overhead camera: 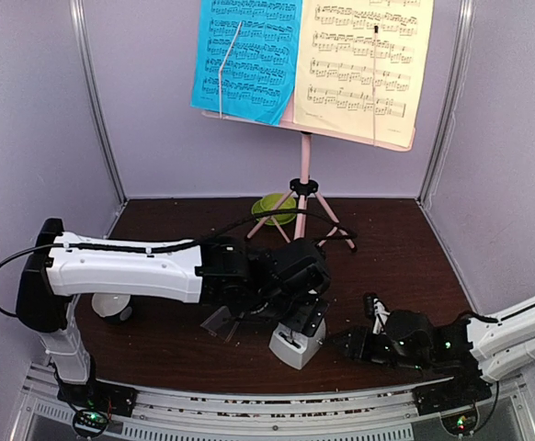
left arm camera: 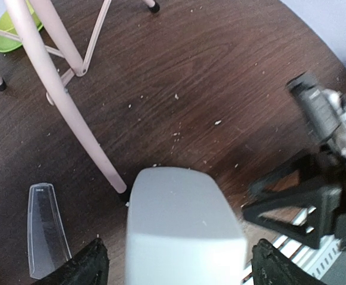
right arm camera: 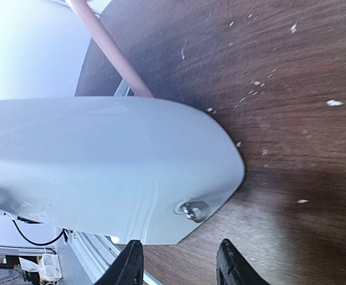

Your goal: Set up the instrument practice props

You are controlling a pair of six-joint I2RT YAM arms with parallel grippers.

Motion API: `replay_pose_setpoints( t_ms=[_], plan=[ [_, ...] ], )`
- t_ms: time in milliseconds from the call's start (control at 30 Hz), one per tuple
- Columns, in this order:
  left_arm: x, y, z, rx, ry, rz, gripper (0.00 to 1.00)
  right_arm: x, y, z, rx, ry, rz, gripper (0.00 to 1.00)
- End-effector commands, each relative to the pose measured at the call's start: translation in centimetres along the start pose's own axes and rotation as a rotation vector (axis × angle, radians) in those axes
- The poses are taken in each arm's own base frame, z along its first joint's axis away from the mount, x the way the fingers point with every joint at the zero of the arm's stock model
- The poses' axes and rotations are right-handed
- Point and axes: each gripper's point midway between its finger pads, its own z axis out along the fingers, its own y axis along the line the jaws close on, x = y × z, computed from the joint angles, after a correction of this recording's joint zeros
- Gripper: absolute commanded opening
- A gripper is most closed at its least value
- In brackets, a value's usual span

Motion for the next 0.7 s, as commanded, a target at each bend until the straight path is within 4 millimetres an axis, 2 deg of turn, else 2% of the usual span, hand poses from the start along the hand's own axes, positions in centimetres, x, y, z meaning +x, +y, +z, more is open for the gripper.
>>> replay_pose_setpoints(
  t_ms=[0,200,367,533,667],
  plan=[
    [0.6,0.2,0.7,-0.009,0.018,0.011,0.84,-1.3,-2.2,-1.4,0.031,-0.089,0.019,0.46],
    [0.7,0.0,1.3,-0.006,0.013,0.023,0.77,-1.5,-3.0,-1.9,0.02,-0.107,0.031,0.5],
    [-0.1,-0.3,0.6,0.013,-0.008,0.02,0.49,-1.4,-2.0,-1.2,-0.015,-0.104,-0.019,0.5],
    [-1.6,-0.7,-0.5,0.034,-0.054,0.024,0.33,-1.0,-0.1,-0.3,-0.042,-0.075,-0.172,0.47],
    [-2.8,-0.9,-1.7,0.051,-0.089,0.034,0.2,-1.6,1.2,-0.2,-0.054,-0.097,-0.271,0.48]
  ],
)
